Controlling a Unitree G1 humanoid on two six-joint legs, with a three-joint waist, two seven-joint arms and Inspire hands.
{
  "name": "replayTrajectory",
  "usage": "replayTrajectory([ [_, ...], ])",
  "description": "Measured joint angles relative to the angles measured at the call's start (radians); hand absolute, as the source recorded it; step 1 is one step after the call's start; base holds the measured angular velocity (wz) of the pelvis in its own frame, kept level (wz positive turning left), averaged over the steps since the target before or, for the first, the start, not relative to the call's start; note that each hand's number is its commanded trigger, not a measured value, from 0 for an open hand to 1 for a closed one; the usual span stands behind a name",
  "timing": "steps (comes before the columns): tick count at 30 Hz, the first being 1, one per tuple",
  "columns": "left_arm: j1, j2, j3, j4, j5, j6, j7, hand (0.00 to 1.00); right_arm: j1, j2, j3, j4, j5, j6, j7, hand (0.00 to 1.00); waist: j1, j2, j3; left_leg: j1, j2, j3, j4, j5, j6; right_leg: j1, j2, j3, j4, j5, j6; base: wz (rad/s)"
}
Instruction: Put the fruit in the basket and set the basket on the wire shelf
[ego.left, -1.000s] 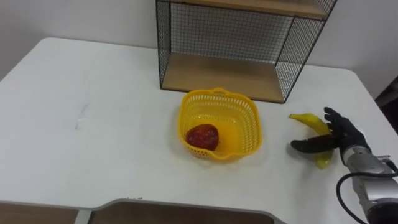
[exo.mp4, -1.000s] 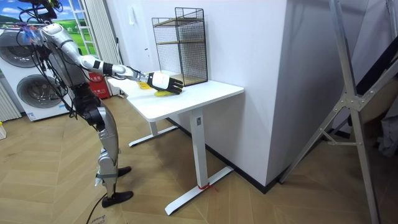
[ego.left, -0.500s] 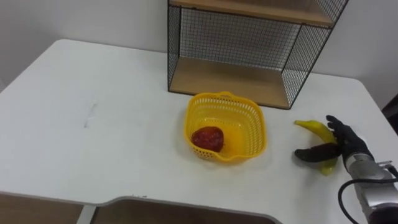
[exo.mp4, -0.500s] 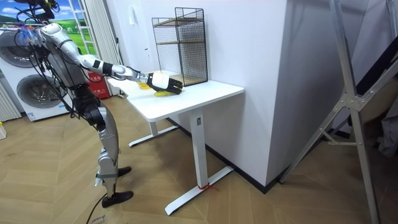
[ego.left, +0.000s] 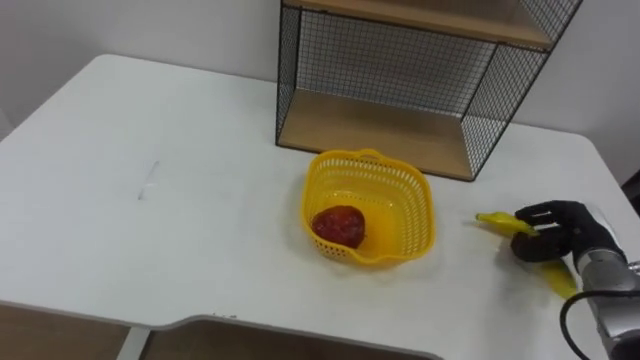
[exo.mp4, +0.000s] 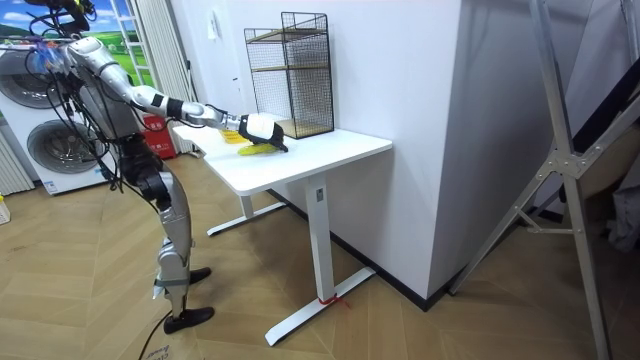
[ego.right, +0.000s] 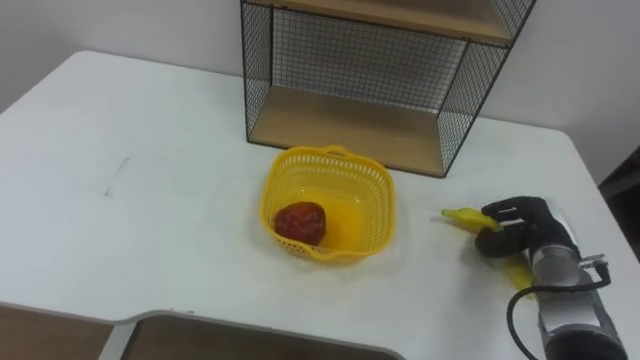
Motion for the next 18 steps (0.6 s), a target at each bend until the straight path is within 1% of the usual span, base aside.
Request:
replayTrajectory([
  [2,-0.002,0.0,0.0,0.0,0.0,0.0,0.009,0.0,0.001,-0.004,0.014,0.003,-0.008,0.011,-0.012,1.0,0.007,0.0,0.0,0.003,0.001,0.001,-0.004,0.0,-0.001,0.001,0.0,0.0,0.0,0.0,-0.001,-0.02],
  [4,-0.002,0.0,0.0,0.0,-0.001,0.0,0.017,0.0,0.0,-0.003,0.024,0.003,-0.011,0.021,-0.021,1.0,0.008,-0.001,0.0001,0.003,0.001,0.0,-0.006,-0.001,-0.001,0.001,0.001,0.0,-0.001,-0.001,-0.001,0.0],
  [9,-0.004,-0.001,-0.001,0.001,0.001,-0.002,0.034,0.0,0.0,0.003,0.023,-0.006,-0.01,0.021,-0.021,1.0,0.004,-0.002,0.0002,0.001,0.001,-0.002,0.001,-0.005,-0.002,0.002,0.002,-0.001,0.003,0.0,-0.001,0.0],
  [11,-0.004,-0.001,-0.005,0.001,0.0,-0.001,0.037,0.0,0.001,0.004,0.023,-0.007,-0.006,0.022,-0.021,1.0,0.002,0.001,-0.0001,-0.001,0.003,-0.003,0.005,-0.009,-0.002,0.002,0.003,-0.002,0.004,0.0,-0.001,0.0],
  [13,-0.008,0.001,-0.022,0.001,0.001,0.003,0.037,0.0,0.0,0.006,0.022,-0.013,-0.002,0.022,-0.021,1.0,0.001,0.004,-0.0006,-0.01,0.006,-0.004,0.014,-0.013,-0.003,-0.002,0.006,-0.002,0.006,0.0,-0.002,0.0],
  [16,-0.018,0.0,-0.04,0.001,-0.001,0.003,0.032,0.0,0.0,0.021,0.015,-0.052,0.025,0.054,-0.019,1.0,0.001,0.008,-0.0018,-0.019,0.01,0.002,0.021,-0.019,-0.008,-0.014,0.008,0.004,0.014,0.001,-0.003,-0.08],
  [17,-0.022,-0.001,-0.042,0.001,-0.001,0.003,0.027,0.0,0.004,0.028,0.015,-0.078,0.058,0.068,-0.019,1.0,0.002,0.011,-0.0013,-0.025,0.013,0.007,0.022,-0.016,-0.003,-0.025,0.009,0.011,0.023,0.001,-0.003,-0.15],
  [18,-0.025,-0.001,-0.043,0.001,-0.003,0.003,0.019,0.0,0.01,0.032,0.018,-0.103,0.103,0.071,-0.018,1.0,0.002,0.014,-0.0003,-0.028,0.016,0.013,0.022,-0.016,-0.003,-0.033,0.01,0.019,0.025,0.002,-0.005,-0.19],
])
